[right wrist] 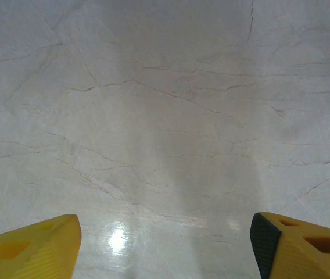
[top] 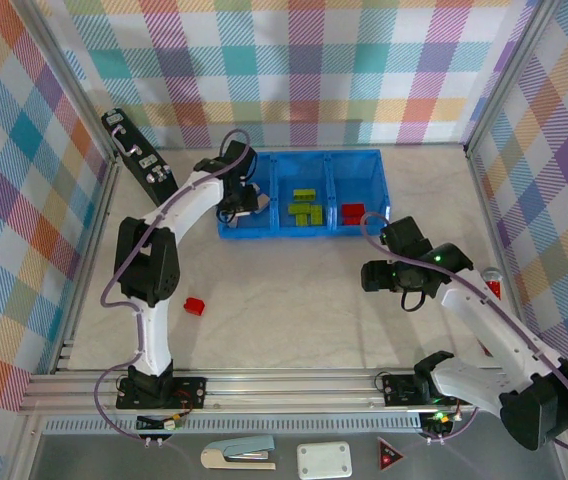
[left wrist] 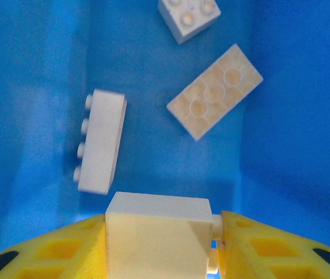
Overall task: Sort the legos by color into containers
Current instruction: Place the lego in the container.
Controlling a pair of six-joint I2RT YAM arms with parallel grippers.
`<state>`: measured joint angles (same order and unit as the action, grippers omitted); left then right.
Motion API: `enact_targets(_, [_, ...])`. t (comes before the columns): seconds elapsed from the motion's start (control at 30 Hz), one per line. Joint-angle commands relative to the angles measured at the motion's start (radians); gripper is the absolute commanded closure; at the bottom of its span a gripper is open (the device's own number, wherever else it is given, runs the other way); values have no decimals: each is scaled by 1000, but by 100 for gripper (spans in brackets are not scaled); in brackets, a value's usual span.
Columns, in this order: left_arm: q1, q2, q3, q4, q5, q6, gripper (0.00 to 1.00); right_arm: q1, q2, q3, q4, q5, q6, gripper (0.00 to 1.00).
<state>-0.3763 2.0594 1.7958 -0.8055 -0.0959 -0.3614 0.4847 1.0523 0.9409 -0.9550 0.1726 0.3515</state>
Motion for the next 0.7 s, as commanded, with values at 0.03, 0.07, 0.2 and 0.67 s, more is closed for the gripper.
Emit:
enact_targets(0.03, [11, 74, 115, 11, -53, 47, 54, 5, -21, -7, -10, 5, 7, 22])
enact_targets(0.07, [11, 93, 140, 13, -65, 55, 54, 5, -21, -7, -9, 6, 6, 22])
enact_targets(0.2, [12, 165, 223, 30, -136, 104, 54, 5, -19, -10, -8, 0, 6, 22])
enact_targets(0.67, [13, 322, 343, 60, -257, 175, 54, 5, -5, -10, -6, -8, 4, 22])
